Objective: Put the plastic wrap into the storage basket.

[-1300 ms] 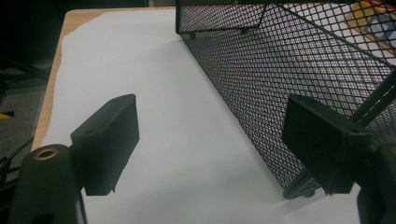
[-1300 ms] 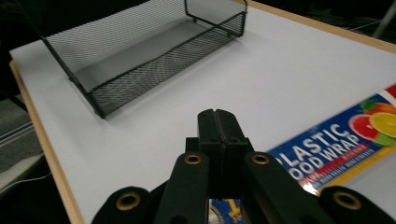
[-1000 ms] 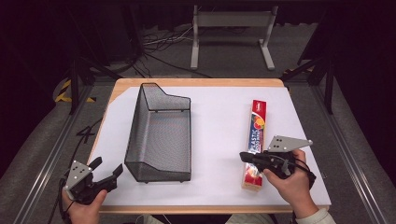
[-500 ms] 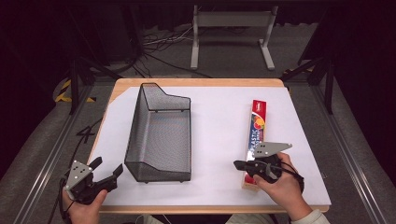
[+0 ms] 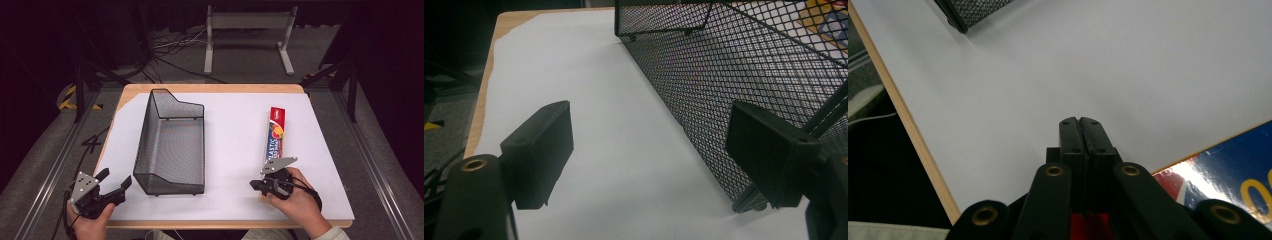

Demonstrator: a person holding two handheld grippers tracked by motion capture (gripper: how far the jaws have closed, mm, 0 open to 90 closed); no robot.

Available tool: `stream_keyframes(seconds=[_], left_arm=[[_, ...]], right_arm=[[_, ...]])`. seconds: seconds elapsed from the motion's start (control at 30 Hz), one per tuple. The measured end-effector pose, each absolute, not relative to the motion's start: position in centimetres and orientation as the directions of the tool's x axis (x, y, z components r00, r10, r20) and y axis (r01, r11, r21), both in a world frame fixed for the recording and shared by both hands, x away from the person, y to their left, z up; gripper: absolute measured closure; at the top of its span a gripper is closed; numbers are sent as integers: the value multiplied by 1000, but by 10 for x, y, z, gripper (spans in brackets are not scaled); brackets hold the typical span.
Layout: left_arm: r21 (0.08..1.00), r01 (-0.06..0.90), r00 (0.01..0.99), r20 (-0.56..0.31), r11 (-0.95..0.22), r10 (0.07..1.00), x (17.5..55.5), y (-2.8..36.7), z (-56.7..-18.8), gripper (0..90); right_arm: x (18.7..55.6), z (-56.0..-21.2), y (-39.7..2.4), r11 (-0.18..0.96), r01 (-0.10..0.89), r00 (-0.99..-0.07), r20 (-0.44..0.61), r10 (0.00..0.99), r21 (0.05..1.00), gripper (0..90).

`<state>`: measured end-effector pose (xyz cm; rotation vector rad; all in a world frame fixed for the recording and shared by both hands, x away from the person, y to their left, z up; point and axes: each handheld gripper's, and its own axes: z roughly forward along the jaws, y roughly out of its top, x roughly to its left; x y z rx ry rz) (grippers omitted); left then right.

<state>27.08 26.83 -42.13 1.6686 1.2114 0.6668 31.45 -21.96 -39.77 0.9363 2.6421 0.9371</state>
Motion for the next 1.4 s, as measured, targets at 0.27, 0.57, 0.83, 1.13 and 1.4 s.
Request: stream_keyframes(seconds=[0.27,0.57,0.83,1.13,1.4], left_arm=[[908,413,360,-94,-68,928,270,270,-420,200],[908,414,356,-107,-55,928,270,273,-422,200],[910,412,360,-107,-55,927,271,272,-422,200],[908,415,361,-111,-53,926,272,271,-422,200],[908,416,363,-109,-56,925,273,271,-422,200]], right_arm=[[312,-400,-217,624,500,-789,19,614,601,900],[308,-393,-224,622,519,-778,22,628,586,900],[307,-389,-230,624,570,-753,37,656,535,900],[304,-386,-249,616,627,-719,50,693,477,900],[303,-382,-279,558,693,-654,72,753,456,900]])
